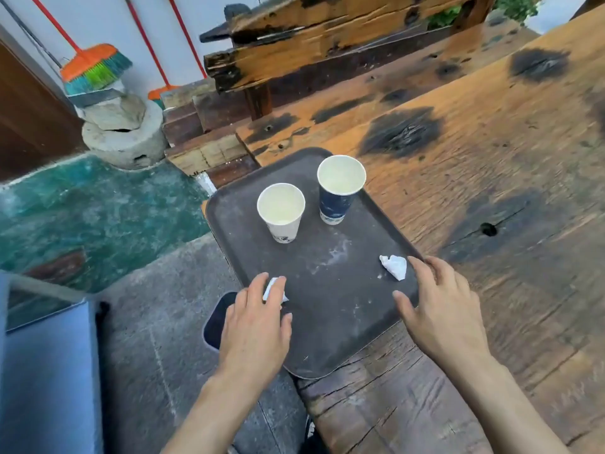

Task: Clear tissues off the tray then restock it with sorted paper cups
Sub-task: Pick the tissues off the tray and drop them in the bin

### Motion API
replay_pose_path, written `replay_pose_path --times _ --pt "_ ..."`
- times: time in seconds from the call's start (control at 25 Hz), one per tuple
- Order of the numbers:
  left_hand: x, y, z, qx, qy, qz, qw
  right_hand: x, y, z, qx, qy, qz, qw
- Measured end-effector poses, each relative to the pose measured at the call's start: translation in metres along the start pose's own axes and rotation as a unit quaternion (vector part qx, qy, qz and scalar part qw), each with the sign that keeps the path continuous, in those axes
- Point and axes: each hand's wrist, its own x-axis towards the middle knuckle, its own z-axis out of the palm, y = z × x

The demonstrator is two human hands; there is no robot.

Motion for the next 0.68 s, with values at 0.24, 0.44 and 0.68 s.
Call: replay_pose_path --times 0.24,0.44,0.68 --pt "0.042 -0.010 0.067 0.022 -0.030 -0.029 0.999 0.044 0.018 0.084 -0.026 -0.080 -0.006 0.996" --pt "0.053 -0.023 0.087 -0.028 -0.005 -0.031 0.999 0.065 0.026 0.120 0.004 -0.043 0.004 0.999" --pt "0.054 -0.039 0.089 -0.103 0.045 0.003 0.994 0.073 0.014 0.133 0.046 0.013 0.005 0.999"
